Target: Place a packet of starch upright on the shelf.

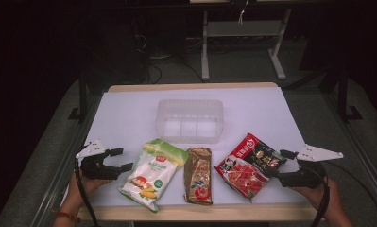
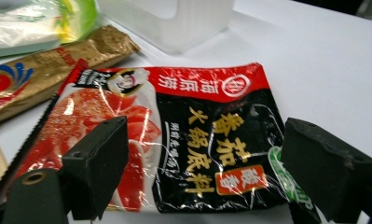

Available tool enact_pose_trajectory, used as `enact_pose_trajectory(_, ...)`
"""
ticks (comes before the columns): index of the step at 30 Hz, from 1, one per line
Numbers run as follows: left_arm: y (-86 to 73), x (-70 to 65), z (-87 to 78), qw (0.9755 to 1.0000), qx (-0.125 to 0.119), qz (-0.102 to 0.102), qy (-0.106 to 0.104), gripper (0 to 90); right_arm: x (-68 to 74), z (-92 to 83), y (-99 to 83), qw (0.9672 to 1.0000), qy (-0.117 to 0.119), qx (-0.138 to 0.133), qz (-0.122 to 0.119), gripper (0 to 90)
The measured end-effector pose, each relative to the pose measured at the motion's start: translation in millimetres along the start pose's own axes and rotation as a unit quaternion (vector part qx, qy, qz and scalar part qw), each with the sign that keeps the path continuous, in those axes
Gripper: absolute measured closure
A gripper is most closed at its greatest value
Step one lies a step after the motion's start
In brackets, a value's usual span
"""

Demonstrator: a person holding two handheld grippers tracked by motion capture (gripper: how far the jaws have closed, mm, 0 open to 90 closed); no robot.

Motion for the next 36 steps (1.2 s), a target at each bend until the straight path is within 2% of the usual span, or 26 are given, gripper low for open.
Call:
enact_pose_trajectory(2,0.4,-0.7,-0.3,1.0,-0.003,0.0,0.002,23.9,-0.9,-0.7,-0.9,1.0,-0.001,0.0,0.007,14.5)
enact_pose_trajectory(3,0.4,-1.7,-0.3,1.0,-0.006,-0.003,-0.003,23.8,-0.7,-1.3,-0.8,0.9999,-0.001,-0.002,0.01,14.6)
enact_pose_trajectory(4,0.0,-3.0,1.1,1.0,0.0,0.003,-0.002,22.3,-0.5,-1.5,-0.9,0.9999,-0.002,-0.003,0.01,14.6)
enact_pose_trajectory(5,0.1,-4.6,1.4,0.9999,-0.001,0.001,-0.013,19.7,-0.3,-1.4,-1.3,1.0,-0.002,-0.001,0.007,14.7)
enact_pose_trajectory(6,0.1,-4.6,1.4,0.9999,-0.001,0.001,-0.013,20.0,-0.1,-1.0,-1.9,1.0,0.0,0.002,0.007,14.7)
enact_pose_trajectory(7,0.1,-5.9,2.0,0.9998,0.004,0.002,-0.02,19.7,-0.1,-0.3,-2.9,1.0,0.0,0.004,0.008,14.7)
enact_pose_trajectory(9,0.3,-7.9,4.3,0.9996,0.014,0.016,-0.016,19.2,-1.0,0.5,-5.2,1.0,-0.004,0.004,0.006,15.5)
enact_pose_trajectory(12,-1.9,-11.2,8.9,0.9993,0.026,0.009,-0.024,19.2,-1.4,0.4,-7.4,0.9999,-0.008,0.006,0.007,15.9)
enact_pose_trajectory(13,-4.1,-13.8,11.9,0.9987,0.044,0.016,-0.022,18.9,-2.3,-0.5,-8.8,0.9999,-0.012,0.006,0.007,15.9)
enact_pose_trajectory(15,-4.8,-14.7,13.5,0.9984,0.049,0.015,-0.023,18.1,-3.3,-0.9,-9.8,0.9998,-0.015,0.008,0.006,15.9)
enact_pose_trajectory(16,-6.0,-14.8,16.4,0.998,0.054,0.004,-0.031,18.2,-3.9,-0.6,-10.4,0.9998,-0.014,0.009,0.009,15.9)
enact_pose_trajectory(18,-6.9,-14.3,17.9,0.9979,0.057,-0.001,-0.03,18.1,-4.9,0.2,-11.6,0.9998,-0.012,0.01,0.012,15.9)
enact_pose_trajectory(19,-9.3,-14.2,21.0,0.9966,0.071,-0.009,-0.042,18.2,-4.8,0.9,-12.5,0.9998,-0.01,0.012,0.012,15.9)
enact_pose_trajectory(20,-9.3,-14.2,21.0,0.9966,0.071,-0.009,-0.042,18.3,-4.8,0.9,-12.5,0.9998,-0.01,0.012,0.012,15.9)
enact_pose_trajectory(24,-12.1,-14.4,30.0,0.9936,0.09,-0.024,-0.065,18.5,-4.4,2.6,-14.6,0.9998,-0.007,0.014,0.014,16.4)
enact_pose_trajectory(26,-12.0,-9.5,36.5,0.9927,0.101,-0.027,-0.061,18.7,-3.9,3.9,-14.4,0.9997,-0.009,0.015,0.014,16.4)
enact_pose_trajectory(28,-11.6,-8.8,41.4,0.9913,0.107,-0.03,-0.071,18.7,-2.6,4.0,-14.7,0.9998,-0.007,0.017,0.012,16.4)
enact_pose_trajectory(31,-11.0,-6.6,48.0,0.9902,0.116,-0.032,-0.071,18.7,-1.8,3.8,-14.9,0.9998,-0.006,0.017,0.012,16.4)
enact_pose_trajectory(32,-11.1,-5.0,51.7,0.9894,0.12,-0.038,-0.072,18.7,-1.7,3.8,-14.9,0.9998,-0.005,0.016,0.013,16.4)
enact_pose_trajectory(33,-12.1,-3.0,59.6,0.9869,0.132,-0.051,-0.078,18.7,-1.6,3.7,-15.0,0.9998,-0.005,0.016,0.014,16.4)
enact_pose_trajectory(34,-12.2,-2.7,62.6,0.9858,0.135,-0.056,-0.082,18.7,-1.5,3.6,-15.2,0.9998,-0.004,0.016,0.014,16.4)
enact_pose_trajectory(36,-11.3,-2.1,64.7,0.9853,0.137,-0.056,-0.086,19.7,-0.5,3.0,-15.4,0.9998,-0.002,0.017,0.013,16.5)
Point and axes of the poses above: each handheld gripper's, and its own axes: z roughly forward along the jaws, y roughly out of its top, x roughly to its left, the point moved 5 cm from there along z, roughly forward along the jaws, and after that the axes turned 15 degrees about -x, right-handed, at the moved point
